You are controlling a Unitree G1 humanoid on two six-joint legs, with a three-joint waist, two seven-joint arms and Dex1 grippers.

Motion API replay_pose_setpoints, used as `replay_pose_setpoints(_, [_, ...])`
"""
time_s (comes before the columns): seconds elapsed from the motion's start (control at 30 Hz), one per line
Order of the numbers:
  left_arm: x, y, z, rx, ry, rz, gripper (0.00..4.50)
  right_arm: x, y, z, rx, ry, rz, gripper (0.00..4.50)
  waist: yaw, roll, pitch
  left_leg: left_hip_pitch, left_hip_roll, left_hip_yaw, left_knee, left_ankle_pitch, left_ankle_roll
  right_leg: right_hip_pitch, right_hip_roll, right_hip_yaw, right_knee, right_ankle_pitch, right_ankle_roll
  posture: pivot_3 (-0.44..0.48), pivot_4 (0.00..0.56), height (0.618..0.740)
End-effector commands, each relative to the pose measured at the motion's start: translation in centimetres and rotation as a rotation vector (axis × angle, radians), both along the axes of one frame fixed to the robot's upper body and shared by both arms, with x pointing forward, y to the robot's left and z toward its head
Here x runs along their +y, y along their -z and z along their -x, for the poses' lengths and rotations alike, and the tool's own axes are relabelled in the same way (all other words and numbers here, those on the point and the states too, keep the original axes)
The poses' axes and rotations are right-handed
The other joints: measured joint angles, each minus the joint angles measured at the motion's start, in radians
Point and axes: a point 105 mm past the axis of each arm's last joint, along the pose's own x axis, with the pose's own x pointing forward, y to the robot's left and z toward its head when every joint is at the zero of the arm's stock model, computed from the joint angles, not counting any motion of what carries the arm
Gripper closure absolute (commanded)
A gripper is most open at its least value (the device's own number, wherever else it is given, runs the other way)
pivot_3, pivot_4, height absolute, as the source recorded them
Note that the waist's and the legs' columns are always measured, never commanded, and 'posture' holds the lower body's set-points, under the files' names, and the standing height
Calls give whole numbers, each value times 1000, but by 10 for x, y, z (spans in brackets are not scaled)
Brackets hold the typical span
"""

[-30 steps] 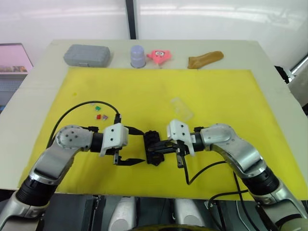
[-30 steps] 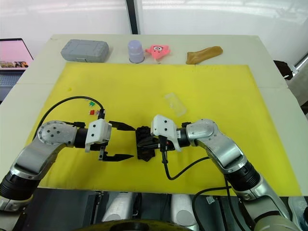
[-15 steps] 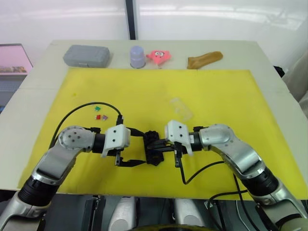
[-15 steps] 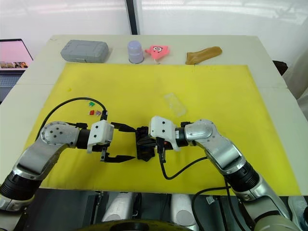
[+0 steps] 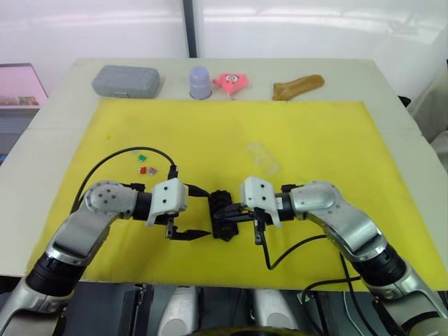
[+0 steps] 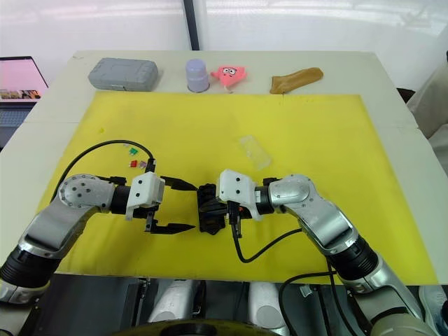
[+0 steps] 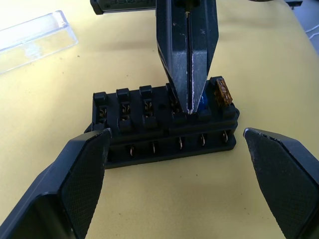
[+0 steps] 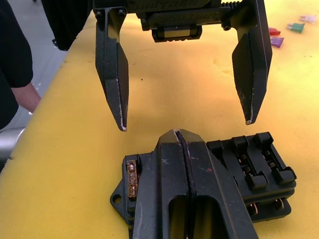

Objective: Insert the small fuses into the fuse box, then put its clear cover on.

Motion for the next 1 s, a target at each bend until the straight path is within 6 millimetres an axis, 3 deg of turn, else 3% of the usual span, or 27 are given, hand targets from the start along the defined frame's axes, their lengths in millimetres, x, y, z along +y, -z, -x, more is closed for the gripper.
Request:
replay_pose_setpoints(0.03, [-3, -9, 1, -32, 16, 8, 0, -2, 13, 5, 24, -11, 51, 4474, 0, 0, 0, 0, 0, 0, 0, 0, 0, 0, 0, 0, 0, 0, 0, 0, 150, 740])
replay_pose_setpoints(0.1, [-3, -9, 1, -32, 18, 9, 0, -1, 6, 3, 24, 1, 24, 4474, 0, 0, 0, 0, 0, 0, 0, 0, 0, 0, 0, 0, 0, 0, 0, 0, 150, 740])
replay_pose_setpoints(0.3, [-6, -13, 4, -37, 37, 22, 0, 4, -39, 5, 25, -1, -144, 4474, 0, 0, 0, -1, 0, 0, 0, 0, 0, -1, 0, 0, 0, 0, 0, 0, 150, 740])
replay_pose_setpoints(0.43, [-9, -16, 5, -40, 45, 35, 0, -2, -51, 7, 15, -13, -148, 4474, 0, 0, 0, -1, 0, 0, 0, 0, 0, -1, 0, 0, 0, 0, 0, 0, 150, 740])
replay_pose_setpoints(1.0, [-5, -12, 6, -36, 41, 18, 0, -5, -1, 4, 35, 4, 42, 4474, -1, 0, 0, -1, 0, 0, 0, 0, 0, -1, 0, 0, 0, 0, 0, 0, 150, 740])
